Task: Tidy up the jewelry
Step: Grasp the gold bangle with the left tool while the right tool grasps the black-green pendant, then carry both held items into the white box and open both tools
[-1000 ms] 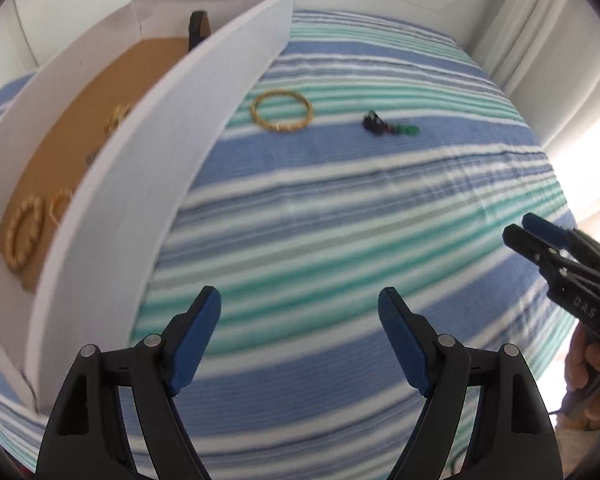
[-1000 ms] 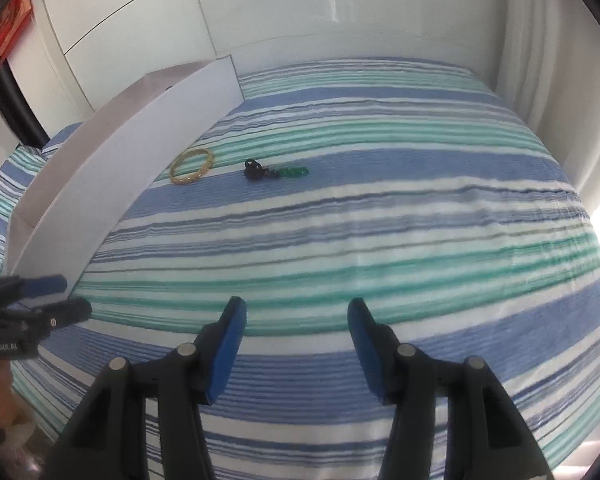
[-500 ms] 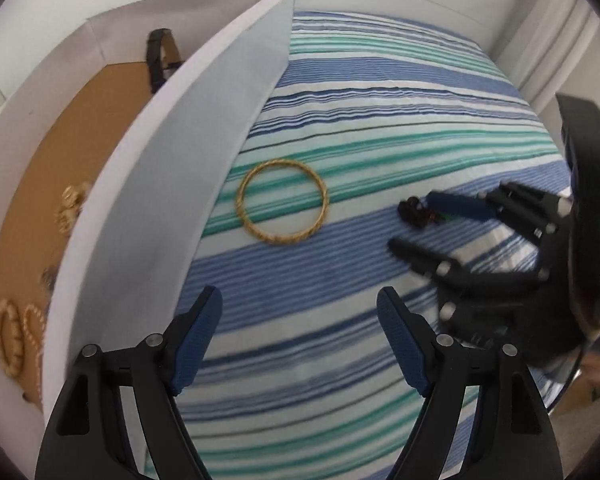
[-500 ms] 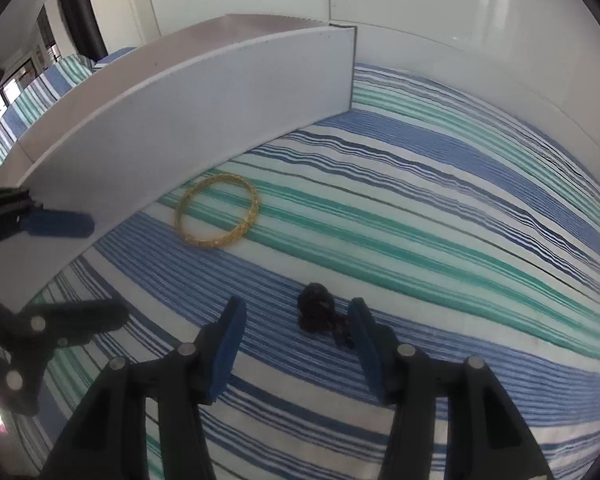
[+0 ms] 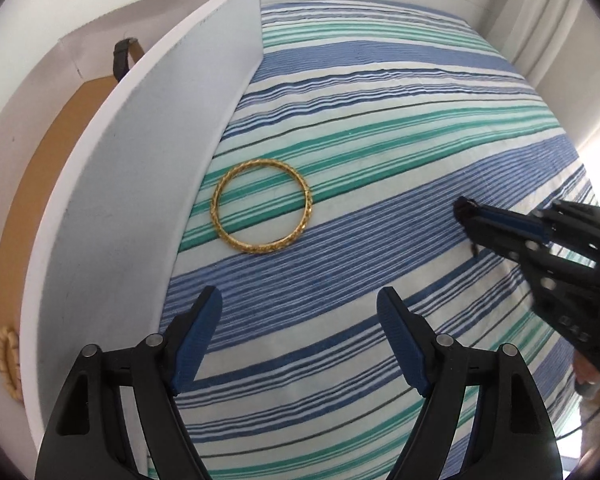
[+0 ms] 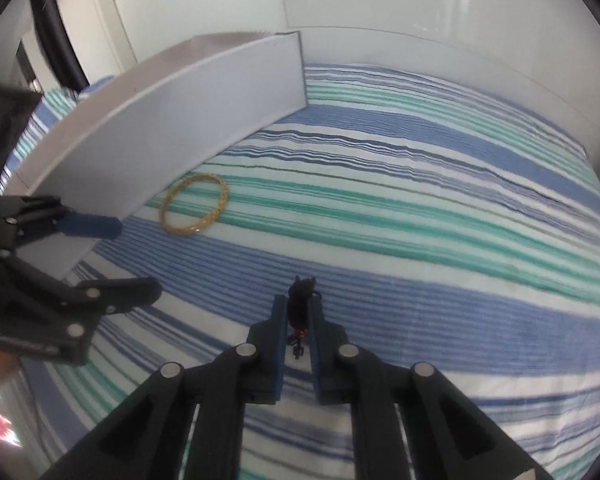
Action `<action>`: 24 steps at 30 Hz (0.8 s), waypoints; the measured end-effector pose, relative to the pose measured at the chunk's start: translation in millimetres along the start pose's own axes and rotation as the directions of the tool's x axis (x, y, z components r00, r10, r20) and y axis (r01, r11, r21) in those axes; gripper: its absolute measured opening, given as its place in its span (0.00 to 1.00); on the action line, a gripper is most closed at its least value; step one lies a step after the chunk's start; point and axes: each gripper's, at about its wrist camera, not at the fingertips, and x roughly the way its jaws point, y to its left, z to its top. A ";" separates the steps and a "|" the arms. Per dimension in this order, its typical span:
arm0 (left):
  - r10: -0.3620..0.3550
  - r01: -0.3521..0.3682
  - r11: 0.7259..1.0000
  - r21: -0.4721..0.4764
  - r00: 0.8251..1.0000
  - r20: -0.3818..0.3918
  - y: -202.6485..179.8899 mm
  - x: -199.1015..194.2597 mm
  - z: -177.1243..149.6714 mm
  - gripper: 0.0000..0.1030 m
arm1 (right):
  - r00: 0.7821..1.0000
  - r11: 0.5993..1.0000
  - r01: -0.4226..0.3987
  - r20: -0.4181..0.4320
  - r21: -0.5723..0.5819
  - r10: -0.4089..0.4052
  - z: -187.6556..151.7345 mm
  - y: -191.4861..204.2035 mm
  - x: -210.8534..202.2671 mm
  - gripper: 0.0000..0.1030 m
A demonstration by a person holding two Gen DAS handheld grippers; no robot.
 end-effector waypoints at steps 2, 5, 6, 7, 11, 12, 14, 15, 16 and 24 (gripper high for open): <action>0.018 -0.018 1.000 0.010 1.000 0.019 -5.6 1.2 5.8 0.79 | 1.000 0.999 -0.026 0.018 0.037 0.025 -8.8 -4.6 -15.4 0.09; 0.057 -0.059 0.998 0.037 0.997 0.055 -14.8 11.6 19.3 0.79 | 0.999 0.995 -0.043 0.035 0.092 0.040 -17.2 -11.9 -29.6 0.09; 0.077 -0.080 0.996 0.041 0.995 0.056 -16.2 15.6 21.2 0.79 | 0.998 0.993 -0.050 0.039 0.111 0.046 -20.0 -14.6 -33.9 0.09; 0.095 -0.097 0.994 0.041 0.994 0.049 -17.1 21.4 23.3 0.77 | 0.998 0.990 -0.057 0.044 0.132 0.052 -23.2 -17.2 -39.4 0.09; 0.100 -0.103 0.993 0.064 0.994 0.044 -16.3 29.9 20.6 0.53 | 0.995 0.982 -0.089 0.068 0.165 0.079 -34.9 -20.4 -60.1 0.10; 0.060 -0.063 0.996 0.069 0.997 0.037 -17.9 31.6 20.8 0.36 | 0.994 0.982 -0.095 0.071 0.165 0.084 -37.8 -19.3 -64.0 0.10; 0.044 -0.046 0.997 0.060 0.998 0.033 -19.7 29.2 21.3 0.06 | 0.992 0.978 -0.110 0.076 0.175 0.098 -42.7 -17.4 -68.6 0.10; 0.027 -0.028 0.998 0.049 0.999 0.023 -21.0 27.8 20.5 0.03 | 0.992 0.976 -0.115 0.079 0.182 0.102 -46.4 -16.5 -72.0 0.10; 0.017 -0.018 0.999 0.031 1.000 0.019 -22.1 25.2 18.9 0.02 | 0.991 0.975 -0.118 0.083 0.188 0.104 -49.7 -15.7 -75.6 0.10; -0.144 0.147 0.987 -0.065 0.988 0.057 -12.4 -29.7 1.3 0.02 | 0.987 0.958 -0.135 0.124 0.254 0.106 -63.0 -20.2 -96.5 0.10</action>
